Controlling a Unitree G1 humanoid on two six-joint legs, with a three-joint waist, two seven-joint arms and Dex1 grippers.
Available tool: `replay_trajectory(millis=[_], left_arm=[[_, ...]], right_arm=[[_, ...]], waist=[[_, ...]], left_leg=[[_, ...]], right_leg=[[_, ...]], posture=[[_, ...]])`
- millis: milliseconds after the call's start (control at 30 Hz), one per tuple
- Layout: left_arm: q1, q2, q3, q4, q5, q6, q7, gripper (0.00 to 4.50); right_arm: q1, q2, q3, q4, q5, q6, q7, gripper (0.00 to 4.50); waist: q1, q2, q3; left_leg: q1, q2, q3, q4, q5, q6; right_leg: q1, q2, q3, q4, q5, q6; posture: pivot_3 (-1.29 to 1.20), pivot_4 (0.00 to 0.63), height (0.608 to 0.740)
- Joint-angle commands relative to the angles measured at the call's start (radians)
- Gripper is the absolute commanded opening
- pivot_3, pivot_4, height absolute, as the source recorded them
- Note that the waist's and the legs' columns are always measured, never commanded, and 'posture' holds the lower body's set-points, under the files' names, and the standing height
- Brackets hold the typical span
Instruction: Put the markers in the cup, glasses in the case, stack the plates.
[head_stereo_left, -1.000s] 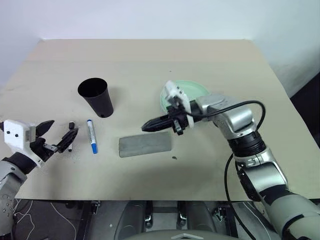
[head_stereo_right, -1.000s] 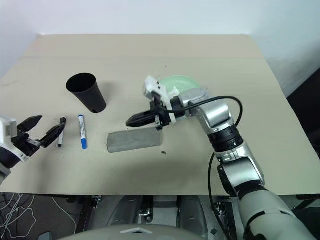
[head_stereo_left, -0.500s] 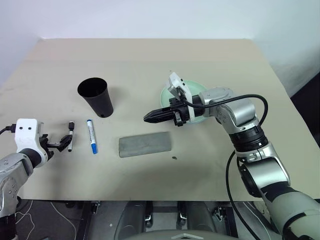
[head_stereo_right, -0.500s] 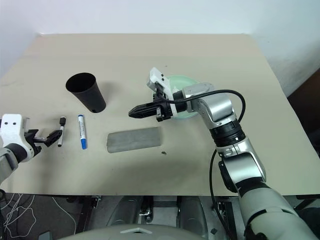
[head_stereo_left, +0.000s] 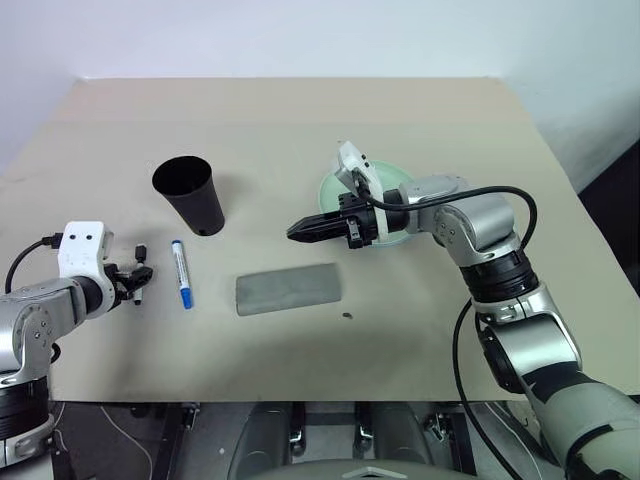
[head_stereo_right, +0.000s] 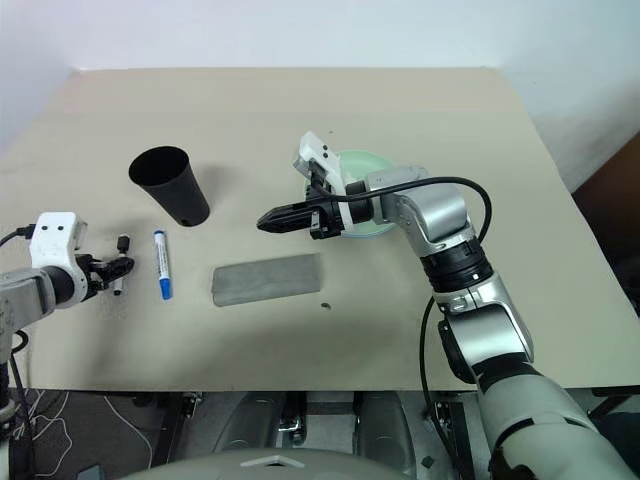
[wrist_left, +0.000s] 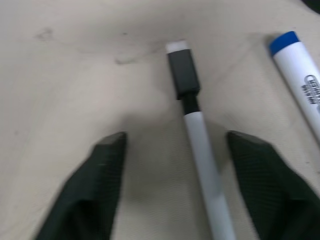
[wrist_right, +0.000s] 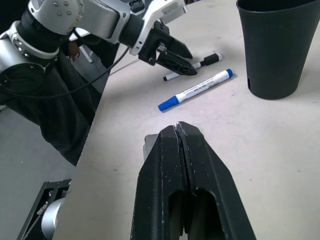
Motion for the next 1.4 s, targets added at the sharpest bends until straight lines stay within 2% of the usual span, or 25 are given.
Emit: replay_trajectory(millis=[33,200,300,333,467,667,800,900,1000,1233,1400], left_arm=[[0.007,0.024,0.003,0.037,0.043,0.023,0.008,1.66],[0.0,0.018,-0.001,0.051,0.047,0.011,0.0,0.05],[-0.007,0.017,-0.005,0.064,0.056,-0.002,-0.005,0.01],[-0.01,0.016,-0.005,0.066,0.057,-0.005,-0.005,0.0],[-0.013,0.017,-0.005,0.07,0.059,-0.014,-0.012,0.0],[-0.017,0.023,-0.005,0.074,0.064,-0.023,-0.02,0.0],[-0.025,0.019,-0.003,0.077,0.07,-0.028,-0.02,0.0],[-0.044,0.003,0.013,0.085,0.084,-0.057,-0.003,0.0],[-0.055,0.0,0.019,0.094,0.097,-0.07,0.005,0.0],[-0.064,0.007,0.019,0.116,0.095,-0.09,-0.014,0.0],[-0.074,0.03,-0.003,0.126,0.09,-0.037,-0.04,0.0]], right_arm=[[0.003,-0.016,-0.032,-0.045,0.023,-0.013,-0.003,0.0],[0.034,-0.021,-0.02,-0.069,-0.012,-0.094,-0.026,0.0],[0.059,-0.007,-0.035,-0.075,-0.038,-0.177,-0.071,0.0],[0.062,-0.008,-0.034,-0.075,-0.039,-0.183,-0.077,0.18],[0.071,-0.02,-0.026,-0.066,-0.057,-0.201,-0.098,1.21],[0.08,-0.048,-0.038,-0.074,-0.057,-0.217,-0.095,3.21],[0.082,-0.059,-0.099,-0.089,-0.025,-0.215,-0.12,4.47],[0.094,-0.051,-0.196,-0.121,0.046,-0.2,-0.148,4.49],[0.119,-0.051,-0.228,-0.145,0.064,-0.232,-0.15,4.49],[0.147,-0.056,-0.211,-0.142,0.025,-0.292,-0.162,4.49],[0.149,-0.052,-0.196,-0.132,0.004,-0.317,-0.175,4.49]], waist=[[0.0,0.0,0.0],[0.0,0.0,0.0],[0.002,0.0,0.0],[0.003,0.0,0.0],[0.003,0.0,0.0],[0.004,0.0,0.0],[0.004,0.0,0.0],[0.006,0.0,0.0],[0.005,0.0,0.0],[0.006,0.0,0.0],[0.006,-0.001,0.001]], left_leg=[[0.0,0.0,0.0,0.0,0.0,-0.001],[0.002,0.002,0.002,-0.003,0.001,-0.002],[0.003,0.002,0.002,-0.005,0.002,-0.003],[0.003,0.003,0.002,-0.006,0.002,-0.004],[0.004,0.003,0.002,-0.006,0.003,-0.005],[0.004,0.004,0.002,-0.006,0.003,-0.005],[0.004,0.004,0.002,-0.006,0.003,-0.005],[0.003,0.004,0.002,-0.006,0.003,-0.005],[0.003,0.004,0.002,-0.007,0.003,-0.005],[0.003,0.004,0.003,-0.008,0.003,-0.005],[0.003,0.004,0.003,-0.008,0.003,-0.005]], right_leg=[[0.0,0.0,0.0,0.0,0.0,0.0],[-0.001,0.001,0.0,0.0,0.0,-0.001],[-0.001,0.001,0.0,0.0,0.001,-0.001],[-0.001,0.001,0.0,0.0,0.0,-0.001],[-0.001,0.001,0.0,0.0,0.001,-0.002],[-0.001,0.001,-0.001,0.0,0.001,-0.002],[-0.001,0.001,-0.001,0.0,0.001,-0.002],[-0.001,0.001,-0.001,0.0,0.001,-0.002],[-0.001,0.001,-0.001,-0.001,0.001,-0.002],[-0.002,0.001,-0.001,-0.001,0.001,-0.002],[-0.001,0.001,-0.001,-0.002,0.001,-0.002]], posture=[[0.0,0.15,0.681],[0.0,0.15,0.681],[0.0,0.15,0.681],[0.0,0.15,0.681],[0.0,0.15,0.681],[0.0,0.15,0.681],[0.0,0.15,0.681],[0.0,0.15,0.681],[0.0,0.15,0.681],[0.0,0.15,0.681],[0.0,0.15,0.681]])
